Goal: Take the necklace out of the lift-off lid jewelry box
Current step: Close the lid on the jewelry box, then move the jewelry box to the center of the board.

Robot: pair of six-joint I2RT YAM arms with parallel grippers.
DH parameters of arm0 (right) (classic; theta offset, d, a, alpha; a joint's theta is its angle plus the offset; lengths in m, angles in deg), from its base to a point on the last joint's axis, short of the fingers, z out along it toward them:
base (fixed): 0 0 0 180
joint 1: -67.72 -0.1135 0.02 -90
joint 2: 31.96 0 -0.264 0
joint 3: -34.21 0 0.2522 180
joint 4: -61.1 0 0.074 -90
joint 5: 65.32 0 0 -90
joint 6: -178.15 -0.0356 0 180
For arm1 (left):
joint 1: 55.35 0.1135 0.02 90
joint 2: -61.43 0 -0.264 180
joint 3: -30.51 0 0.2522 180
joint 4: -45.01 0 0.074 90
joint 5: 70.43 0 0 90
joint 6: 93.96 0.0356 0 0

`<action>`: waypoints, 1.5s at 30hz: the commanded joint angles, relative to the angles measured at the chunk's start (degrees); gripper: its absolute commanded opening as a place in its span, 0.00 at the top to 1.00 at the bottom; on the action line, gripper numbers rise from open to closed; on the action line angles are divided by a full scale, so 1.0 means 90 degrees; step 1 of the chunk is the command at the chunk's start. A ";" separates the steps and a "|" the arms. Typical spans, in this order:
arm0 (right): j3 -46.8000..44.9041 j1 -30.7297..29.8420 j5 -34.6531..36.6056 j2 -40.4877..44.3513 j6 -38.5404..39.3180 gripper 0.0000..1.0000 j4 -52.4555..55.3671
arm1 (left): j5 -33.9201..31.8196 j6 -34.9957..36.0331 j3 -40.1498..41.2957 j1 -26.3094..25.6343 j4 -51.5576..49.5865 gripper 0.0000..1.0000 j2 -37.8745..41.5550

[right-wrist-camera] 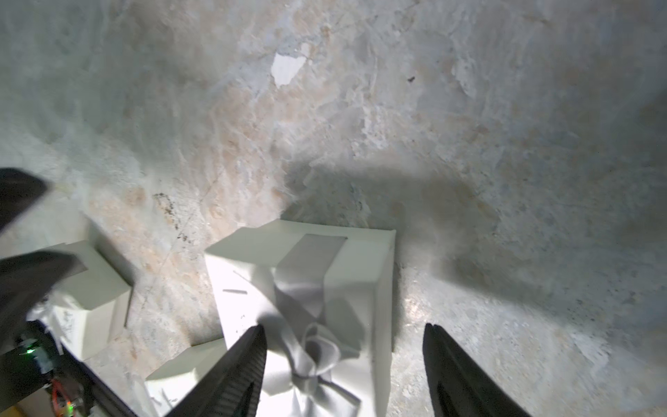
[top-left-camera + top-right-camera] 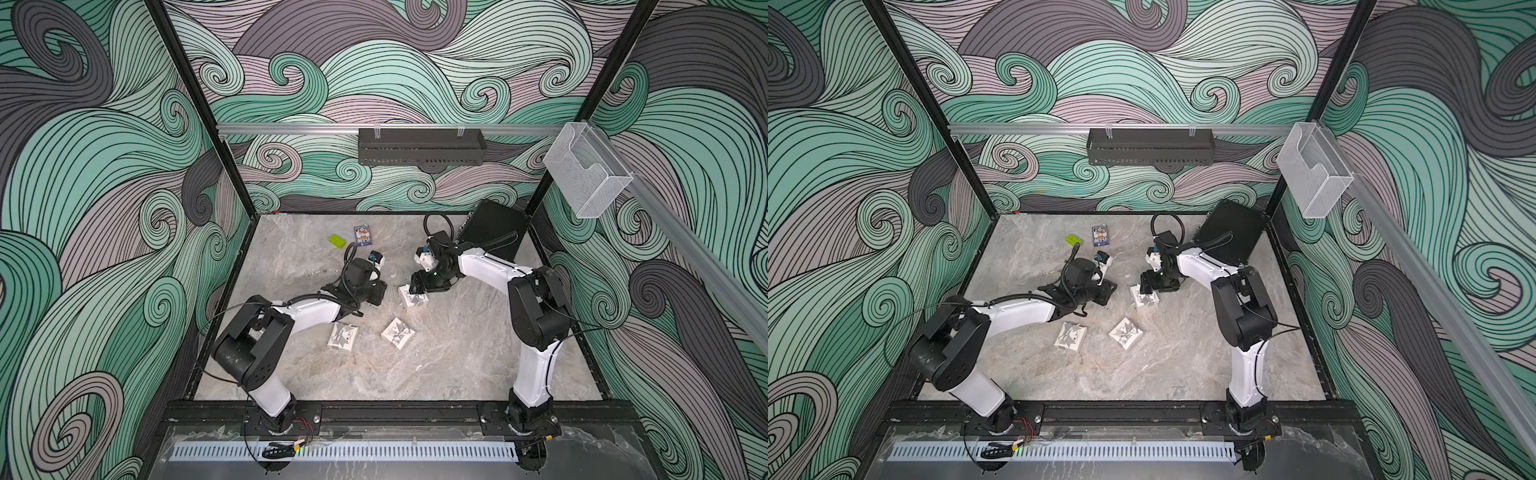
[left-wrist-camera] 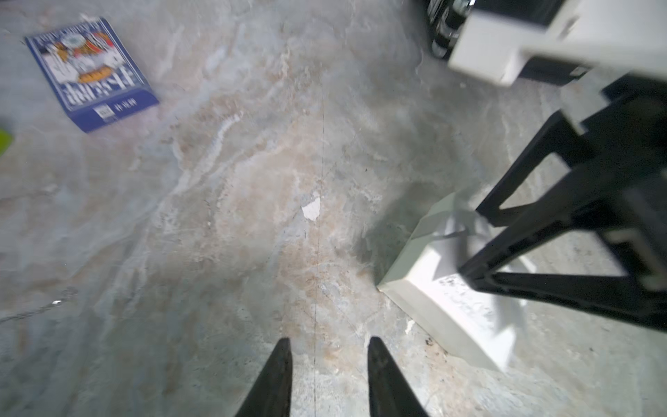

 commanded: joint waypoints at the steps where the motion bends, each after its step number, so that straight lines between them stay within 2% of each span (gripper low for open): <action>1: -0.0119 -0.0114 0.0580 -0.0128 0.0053 0.28 0.0096 | -0.0218 -0.0054 -0.0030 0.0023 -0.0589 0.64 0.0560; 10: -0.0315 -0.0177 0.1114 -0.0157 0.0082 0.30 0.0098 | -0.0514 0.0013 0.0066 0.0074 -0.1303 0.63 0.1762; 23: -0.0414 -0.0285 0.1747 -0.0126 0.0150 0.30 0.0183 | -0.0762 -0.0009 0.0152 0.0115 -0.1830 0.63 0.2369; 26: -0.0442 -0.0309 0.1648 0.0045 0.0268 0.22 0.0198 | -0.0754 -0.0031 0.0080 0.0126 -0.2048 0.62 0.2507; 31: -0.0479 -0.0334 0.0917 0.0541 0.0523 0.07 0.0004 | -0.0772 -0.0033 0.0077 0.0169 -0.2275 0.61 0.2803; 34: -0.0345 -0.0369 0.0606 0.0595 0.0617 0.05 0.0072 | -0.0796 -0.0059 0.0130 0.0184 -0.2330 0.61 0.2960; 37: -0.0213 -0.0518 0.0652 0.0536 0.0741 0.05 0.0156 | -0.0828 -0.0089 0.0194 0.0193 -0.2322 0.61 0.3083; 45: 0.0226 -0.0959 0.1574 0.0014 0.0509 0.03 0.0357 | -0.0967 -0.0101 0.0311 0.0203 -0.2360 0.60 0.3258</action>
